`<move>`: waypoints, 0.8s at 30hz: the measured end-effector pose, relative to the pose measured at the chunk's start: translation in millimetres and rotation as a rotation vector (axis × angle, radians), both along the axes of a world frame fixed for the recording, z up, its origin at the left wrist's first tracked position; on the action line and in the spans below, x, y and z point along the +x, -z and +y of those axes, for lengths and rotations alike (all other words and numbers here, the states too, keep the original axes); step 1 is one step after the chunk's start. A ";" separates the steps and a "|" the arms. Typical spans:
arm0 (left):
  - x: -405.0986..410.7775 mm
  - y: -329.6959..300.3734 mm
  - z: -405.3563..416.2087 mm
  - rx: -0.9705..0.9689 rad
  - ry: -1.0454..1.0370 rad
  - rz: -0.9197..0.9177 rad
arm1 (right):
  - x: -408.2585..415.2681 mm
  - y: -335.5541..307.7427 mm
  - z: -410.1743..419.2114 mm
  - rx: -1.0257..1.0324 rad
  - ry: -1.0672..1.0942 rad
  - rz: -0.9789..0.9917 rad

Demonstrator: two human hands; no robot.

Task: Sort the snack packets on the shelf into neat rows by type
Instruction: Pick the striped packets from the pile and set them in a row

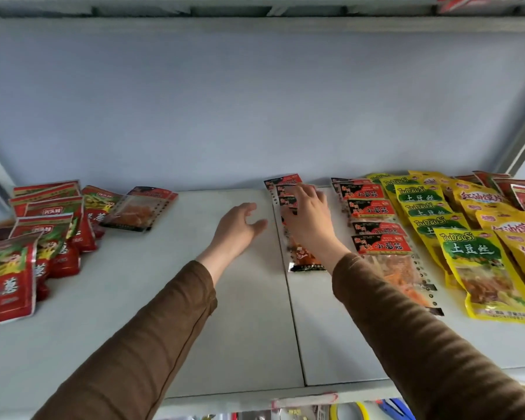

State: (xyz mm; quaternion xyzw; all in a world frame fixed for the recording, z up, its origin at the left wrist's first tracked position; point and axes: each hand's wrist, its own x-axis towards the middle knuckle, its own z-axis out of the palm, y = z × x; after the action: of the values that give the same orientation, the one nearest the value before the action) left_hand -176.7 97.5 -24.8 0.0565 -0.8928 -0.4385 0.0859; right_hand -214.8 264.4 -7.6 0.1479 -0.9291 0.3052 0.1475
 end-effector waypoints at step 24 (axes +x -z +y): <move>139.0 -10.5 -277.7 0.052 -0.061 0.211 | 9.1 18.4 -352.3 0.030 0.093 -0.384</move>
State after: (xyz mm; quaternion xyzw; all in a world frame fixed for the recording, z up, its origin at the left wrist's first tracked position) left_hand -37.7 -180.2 -14.3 0.0393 -0.8650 -0.4622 0.1912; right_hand -205.7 -87.9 -26.0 0.0461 -0.9504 0.3068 -0.0209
